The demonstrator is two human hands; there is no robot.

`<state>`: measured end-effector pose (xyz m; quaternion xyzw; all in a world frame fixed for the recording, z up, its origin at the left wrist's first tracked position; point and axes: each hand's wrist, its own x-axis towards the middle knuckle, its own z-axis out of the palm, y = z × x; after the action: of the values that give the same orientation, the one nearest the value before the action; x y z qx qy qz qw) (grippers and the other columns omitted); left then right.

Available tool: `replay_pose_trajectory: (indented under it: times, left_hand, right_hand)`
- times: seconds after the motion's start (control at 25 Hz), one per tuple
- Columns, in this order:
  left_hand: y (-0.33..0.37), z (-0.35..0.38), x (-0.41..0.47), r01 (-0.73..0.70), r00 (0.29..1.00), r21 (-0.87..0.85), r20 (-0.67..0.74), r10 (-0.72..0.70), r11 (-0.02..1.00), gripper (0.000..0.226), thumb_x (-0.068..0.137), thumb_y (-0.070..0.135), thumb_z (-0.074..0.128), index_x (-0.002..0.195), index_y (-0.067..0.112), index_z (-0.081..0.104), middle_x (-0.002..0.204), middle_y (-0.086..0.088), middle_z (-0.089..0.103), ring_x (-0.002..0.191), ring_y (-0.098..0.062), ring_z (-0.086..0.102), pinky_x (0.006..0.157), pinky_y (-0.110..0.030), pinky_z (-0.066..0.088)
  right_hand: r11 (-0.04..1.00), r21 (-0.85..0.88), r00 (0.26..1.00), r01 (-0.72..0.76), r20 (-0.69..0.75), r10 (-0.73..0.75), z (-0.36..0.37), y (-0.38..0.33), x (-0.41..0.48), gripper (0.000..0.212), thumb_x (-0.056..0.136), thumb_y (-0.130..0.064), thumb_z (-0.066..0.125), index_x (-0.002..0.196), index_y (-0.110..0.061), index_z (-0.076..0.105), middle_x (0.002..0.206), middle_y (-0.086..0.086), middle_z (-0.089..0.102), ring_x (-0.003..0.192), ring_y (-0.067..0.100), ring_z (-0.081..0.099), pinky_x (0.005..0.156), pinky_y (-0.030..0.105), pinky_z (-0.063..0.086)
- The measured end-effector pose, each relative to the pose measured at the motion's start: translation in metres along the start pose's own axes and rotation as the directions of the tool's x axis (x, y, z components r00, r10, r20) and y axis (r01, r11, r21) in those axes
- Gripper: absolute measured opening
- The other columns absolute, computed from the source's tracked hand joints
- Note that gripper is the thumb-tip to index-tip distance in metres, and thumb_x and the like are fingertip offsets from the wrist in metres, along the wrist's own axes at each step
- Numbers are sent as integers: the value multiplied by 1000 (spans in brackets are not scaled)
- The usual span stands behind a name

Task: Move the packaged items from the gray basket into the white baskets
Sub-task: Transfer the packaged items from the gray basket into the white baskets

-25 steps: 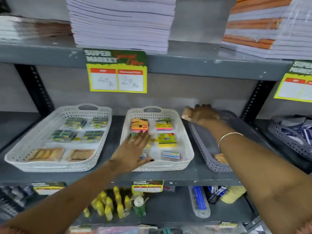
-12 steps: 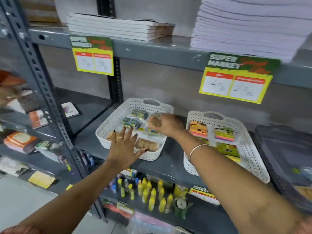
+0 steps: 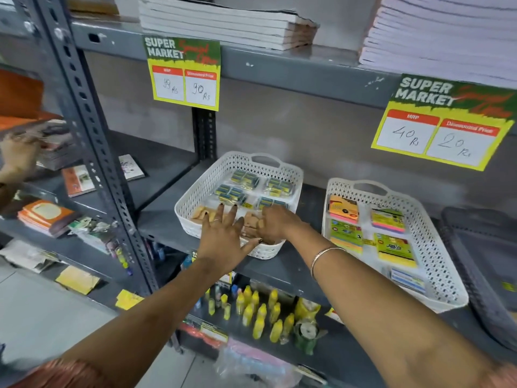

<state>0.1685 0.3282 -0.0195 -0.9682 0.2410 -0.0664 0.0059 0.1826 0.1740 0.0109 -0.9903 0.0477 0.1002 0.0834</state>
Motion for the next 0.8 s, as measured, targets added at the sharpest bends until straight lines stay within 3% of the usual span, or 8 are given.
replay_pose_trajectory:
  times: [0.16,0.28,0.4,0.52,0.64,0.8]
  left_hand:
    - [0,0,-1,-6,1000,4,-8,6,1000,71,87,66,23,144,22,26,158,-5,12,145,-31,6,114,-55,11]
    - [2,-4,0,-7,1000,-20,-15,6,1000,74,88,66,22,146,20,19,159,-6,7,145,-30,4,115,-55,8]
    - [23,-13,7,-48,998,-30,-28,47,998,84,82,68,6,147,15,13,159,-7,3,145,-28,2,116,-51,6]
    - [72,-22,15,-192,977,-156,-120,174,969,94,76,68,-6,146,10,18,158,-11,11,145,-28,9,116,-49,10]
    - [135,-30,14,-450,892,-196,-144,428,871,105,70,74,-15,146,10,19,157,-10,13,145,-26,10,116,-46,13]
    - [221,-32,6,-683,730,-132,-92,678,718,74,90,59,15,148,13,4,159,-8,-3,145,-23,-3,119,-43,5]
  right_hand:
    - [999,-11,999,38,14,-38,-1,2,-1,53,83,-42,62,118,-4,57,128,17,58,120,33,53,90,33,46]
    - [1000,-3,996,27,-79,-27,-13,9,-10,57,87,-38,59,132,-7,47,141,14,46,135,31,36,102,40,41]
    - [997,61,967,-46,-247,60,-31,37,-24,56,92,-35,53,140,-9,41,148,13,39,140,30,29,108,44,37]
    - [977,63,921,-203,-327,213,-46,89,-46,46,94,-27,48,136,-8,44,140,14,45,135,31,36,103,44,40]
    - [927,96,865,-362,-337,372,-54,156,-80,47,94,-26,47,137,-8,43,142,15,43,137,30,34,104,43,40]
    - [827,149,762,-543,-328,559,-49,240,-133,46,93,-24,48,135,-7,45,142,17,45,134,32,40,105,41,41]
